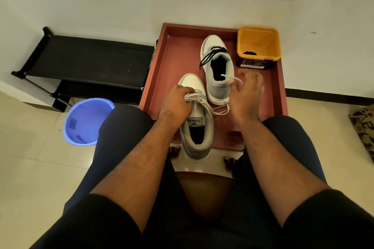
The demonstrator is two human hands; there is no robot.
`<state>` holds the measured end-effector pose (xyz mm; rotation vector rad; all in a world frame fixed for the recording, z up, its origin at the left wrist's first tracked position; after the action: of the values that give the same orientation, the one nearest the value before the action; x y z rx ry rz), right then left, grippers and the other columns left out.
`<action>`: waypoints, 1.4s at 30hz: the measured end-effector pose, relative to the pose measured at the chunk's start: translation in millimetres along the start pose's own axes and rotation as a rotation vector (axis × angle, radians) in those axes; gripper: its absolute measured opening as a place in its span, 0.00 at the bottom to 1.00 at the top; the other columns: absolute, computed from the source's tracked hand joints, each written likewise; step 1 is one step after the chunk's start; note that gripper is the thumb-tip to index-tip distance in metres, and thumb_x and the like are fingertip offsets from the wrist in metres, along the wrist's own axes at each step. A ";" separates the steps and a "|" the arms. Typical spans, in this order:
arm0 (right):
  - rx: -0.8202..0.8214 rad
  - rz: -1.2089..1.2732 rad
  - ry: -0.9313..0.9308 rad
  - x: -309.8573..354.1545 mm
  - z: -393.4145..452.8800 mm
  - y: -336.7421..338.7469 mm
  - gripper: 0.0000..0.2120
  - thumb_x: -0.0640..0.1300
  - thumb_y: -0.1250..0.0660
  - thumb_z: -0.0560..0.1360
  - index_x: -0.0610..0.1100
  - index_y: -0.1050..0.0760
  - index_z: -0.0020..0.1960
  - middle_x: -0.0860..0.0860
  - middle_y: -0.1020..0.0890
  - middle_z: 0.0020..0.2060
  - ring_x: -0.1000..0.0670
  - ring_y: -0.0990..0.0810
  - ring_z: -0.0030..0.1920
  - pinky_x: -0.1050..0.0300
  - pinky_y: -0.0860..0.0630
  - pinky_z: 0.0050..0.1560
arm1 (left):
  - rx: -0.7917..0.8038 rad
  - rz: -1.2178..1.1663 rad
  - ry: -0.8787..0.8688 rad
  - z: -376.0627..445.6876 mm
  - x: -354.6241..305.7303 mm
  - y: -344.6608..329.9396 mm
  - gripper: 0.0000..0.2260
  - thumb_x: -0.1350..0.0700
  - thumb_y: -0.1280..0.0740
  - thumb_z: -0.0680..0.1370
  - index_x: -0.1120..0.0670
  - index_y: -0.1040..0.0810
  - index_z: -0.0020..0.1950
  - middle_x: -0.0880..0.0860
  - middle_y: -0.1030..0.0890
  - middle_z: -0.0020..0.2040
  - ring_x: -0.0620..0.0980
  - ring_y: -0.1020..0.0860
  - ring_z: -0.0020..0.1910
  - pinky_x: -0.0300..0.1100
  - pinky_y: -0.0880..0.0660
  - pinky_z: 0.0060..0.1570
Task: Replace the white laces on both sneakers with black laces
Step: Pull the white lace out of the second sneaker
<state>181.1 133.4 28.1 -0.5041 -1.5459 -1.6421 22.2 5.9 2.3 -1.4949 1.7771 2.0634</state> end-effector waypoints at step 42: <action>0.697 -0.061 0.168 9.8 -40.6 -61.8 0.12 0.38 0.37 0.77 0.43 0.18 0.55 0.48 0.17 0.43 0.52 0.22 0.40 0.61 0.30 0.40 | -0.194 0.083 -0.014 0.9 -1.6 -7.5 0.07 0.56 0.34 0.79 0.54 0.19 0.54 0.54 0.31 0.70 0.52 0.33 0.69 0.42 0.32 0.66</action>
<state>137.2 87.3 -10.6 0.0555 -1.8748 -1.0466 26.8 10.1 -2.3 -1.4692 1.7055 2.3402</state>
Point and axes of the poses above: each hand's wrist, its own z-axis towards the middle knuckle, its own y-axis out of the back of the hand, x = y × z, the point moved 7 cm from there along z, towards the middle knuckle
